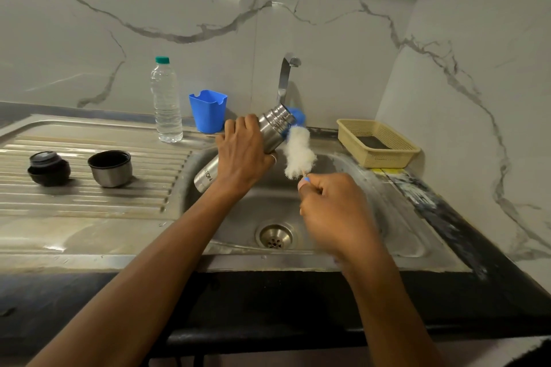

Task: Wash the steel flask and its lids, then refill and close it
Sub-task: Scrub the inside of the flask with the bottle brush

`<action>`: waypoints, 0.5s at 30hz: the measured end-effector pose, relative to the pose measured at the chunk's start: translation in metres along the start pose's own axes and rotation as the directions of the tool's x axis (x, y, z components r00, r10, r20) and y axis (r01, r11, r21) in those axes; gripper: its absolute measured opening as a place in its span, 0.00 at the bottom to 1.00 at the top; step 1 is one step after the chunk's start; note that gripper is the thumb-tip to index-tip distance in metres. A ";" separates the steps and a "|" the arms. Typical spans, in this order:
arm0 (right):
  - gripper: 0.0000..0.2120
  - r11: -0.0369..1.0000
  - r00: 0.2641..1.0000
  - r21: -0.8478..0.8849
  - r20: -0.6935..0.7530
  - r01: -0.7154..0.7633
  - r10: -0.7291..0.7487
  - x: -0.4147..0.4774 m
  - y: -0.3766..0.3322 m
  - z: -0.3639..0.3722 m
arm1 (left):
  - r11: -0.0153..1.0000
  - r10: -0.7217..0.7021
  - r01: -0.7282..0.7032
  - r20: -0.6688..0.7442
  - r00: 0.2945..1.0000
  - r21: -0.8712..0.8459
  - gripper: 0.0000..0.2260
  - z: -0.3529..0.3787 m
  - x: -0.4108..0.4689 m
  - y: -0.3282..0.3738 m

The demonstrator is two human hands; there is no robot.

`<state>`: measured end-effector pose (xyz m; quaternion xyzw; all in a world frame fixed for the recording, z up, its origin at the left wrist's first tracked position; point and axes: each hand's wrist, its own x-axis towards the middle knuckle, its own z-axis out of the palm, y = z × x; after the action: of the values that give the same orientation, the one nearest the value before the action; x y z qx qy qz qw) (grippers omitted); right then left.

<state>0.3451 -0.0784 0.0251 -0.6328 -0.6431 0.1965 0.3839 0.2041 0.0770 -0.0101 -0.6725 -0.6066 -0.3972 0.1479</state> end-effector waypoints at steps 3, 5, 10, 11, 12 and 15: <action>0.16 0.999 0.999 0.037 -0.043 -0.030 0.032 0.033 0.000 -0.005 | 0.993 0.040 -0.036 0.032 0.999 -0.110 0.28 -0.004 0.000 -0.002; 0.14 0.993 0.996 0.094 -0.048 -0.068 0.073 0.045 0.004 -0.007 | 0.984 0.057 -0.046 0.057 0.997 -0.171 0.30 -0.008 0.003 -0.001; 0.15 0.957 0.992 0.263 0.002 -0.121 0.125 0.028 0.021 -0.002 | 0.932 -0.064 0.091 0.085 0.994 -0.352 0.28 -0.014 0.007 -0.002; 0.14 0.939 0.990 0.317 0.011 -0.133 0.137 0.023 0.024 0.000 | 0.911 -0.104 0.133 0.095 0.990 -0.390 0.27 -0.016 0.009 -0.004; 0.13 0.917 0.988 0.371 0.018 -0.147 0.151 0.019 0.027 0.003 | 0.893 -0.134 0.165 0.102 0.986 -0.419 0.26 -0.018 0.010 -0.005; 0.12 0.855 0.983 0.488 0.042 -0.175 0.177 0.007 0.028 0.012 | 0.853 -0.203 0.230 0.108 0.973 -0.468 0.24 -0.031 0.015 -0.010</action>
<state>0.3558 -0.0650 -0.0014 -0.5716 -0.5109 0.3856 0.5134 0.1832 0.0688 0.0173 -0.6260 -0.5656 -0.5301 -0.0846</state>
